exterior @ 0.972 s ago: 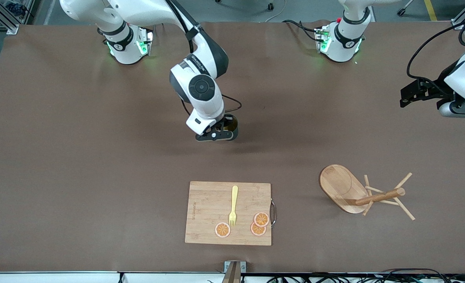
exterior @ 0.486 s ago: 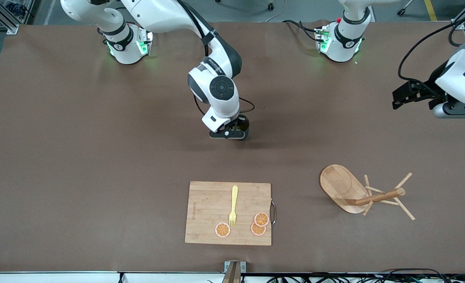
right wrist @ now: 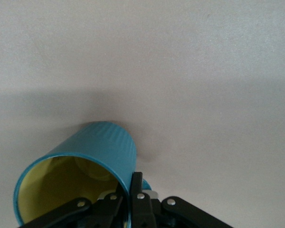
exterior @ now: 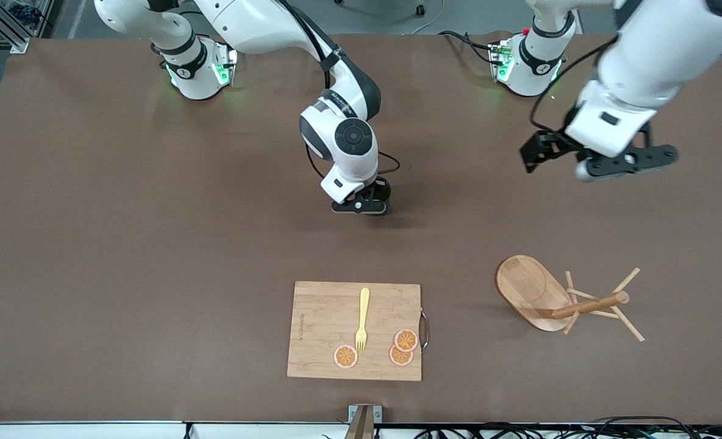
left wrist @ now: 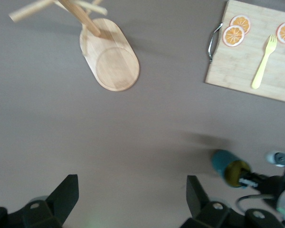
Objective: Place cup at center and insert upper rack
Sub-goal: 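Carry the teal mug with the right gripper toward the table center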
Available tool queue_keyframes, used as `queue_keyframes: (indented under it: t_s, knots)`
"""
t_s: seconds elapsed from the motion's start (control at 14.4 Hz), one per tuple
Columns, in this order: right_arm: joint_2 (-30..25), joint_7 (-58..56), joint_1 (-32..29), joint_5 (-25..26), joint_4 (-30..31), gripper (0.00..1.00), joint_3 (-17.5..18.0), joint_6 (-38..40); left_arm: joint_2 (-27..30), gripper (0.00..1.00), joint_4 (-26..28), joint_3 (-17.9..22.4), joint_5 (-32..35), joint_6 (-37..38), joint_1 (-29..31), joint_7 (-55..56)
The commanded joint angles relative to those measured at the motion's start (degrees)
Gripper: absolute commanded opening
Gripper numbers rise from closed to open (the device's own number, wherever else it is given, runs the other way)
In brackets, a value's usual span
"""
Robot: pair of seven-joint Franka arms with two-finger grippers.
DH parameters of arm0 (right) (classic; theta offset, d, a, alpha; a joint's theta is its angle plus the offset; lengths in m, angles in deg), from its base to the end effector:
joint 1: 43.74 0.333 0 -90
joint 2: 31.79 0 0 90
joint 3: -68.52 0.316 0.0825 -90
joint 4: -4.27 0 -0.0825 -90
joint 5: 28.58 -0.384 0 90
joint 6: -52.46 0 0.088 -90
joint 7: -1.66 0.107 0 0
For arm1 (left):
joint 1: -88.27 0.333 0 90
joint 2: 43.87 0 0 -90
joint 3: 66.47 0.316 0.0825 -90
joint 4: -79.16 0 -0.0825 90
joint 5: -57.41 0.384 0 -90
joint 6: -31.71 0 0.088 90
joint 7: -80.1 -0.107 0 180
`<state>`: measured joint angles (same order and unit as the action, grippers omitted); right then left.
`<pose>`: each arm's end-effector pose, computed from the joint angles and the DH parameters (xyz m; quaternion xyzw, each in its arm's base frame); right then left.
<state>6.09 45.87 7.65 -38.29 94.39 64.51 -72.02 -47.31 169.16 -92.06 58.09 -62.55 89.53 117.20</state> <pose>0.4604 0.5196 0.2492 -0.9984 0.0157 0.0539 0.0116 0.5297 -0.2302 0.6003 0.9937 0.1113 0.0051 0.0112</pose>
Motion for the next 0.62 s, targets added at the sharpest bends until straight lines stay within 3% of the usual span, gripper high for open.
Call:
queue_keyframes:
  t_s: [0.0, 0.21, 0.28, 0.35, 0.42, 0.56]
  knots:
    - [0.52, 2.89, 0.82, -0.58, -0.91, 0.04, -0.73, 0.21, 0.8, 1.0, 3.85, -4.97, 1.51, -4.95, 0.5, 12.69]
    - [0.79, 2.81, 0.82, -0.14, -0.91, 0.05, -0.73, -0.58, 0.63, 1.0, 7.54, -10.6, 4.33, -10.39, 0.41, 26.67]
    - [0.87, 2.55, 0.82, -0.05, -0.91, 0.11, -0.73, -0.76, 0.63, 1.0, 8.77, -12.1, 4.6, -12.5, 0.33, 31.06]
    - [0.87, 2.2, 0.73, -0.14, -0.91, 0.37, -0.73, -0.76, 0.45, 1.0, 9.91, -13.59, 5.12, -14.61, 0.24, 35.63]
    - [0.87, 2.11, 0.38, -0.14, -0.91, 0.98, -0.73, -0.76, 0.36, 1.0, 10.88, -14.82, 7.22, -16.02, -0.02, 39.07]
    - [0.53, 1.15, -0.32, -0.4, -0.91, 1.0, -0.73, -0.5, -1.39, 1.0, 12.12, -16.06, 13.61, -16.3, -3.34, 44.88]
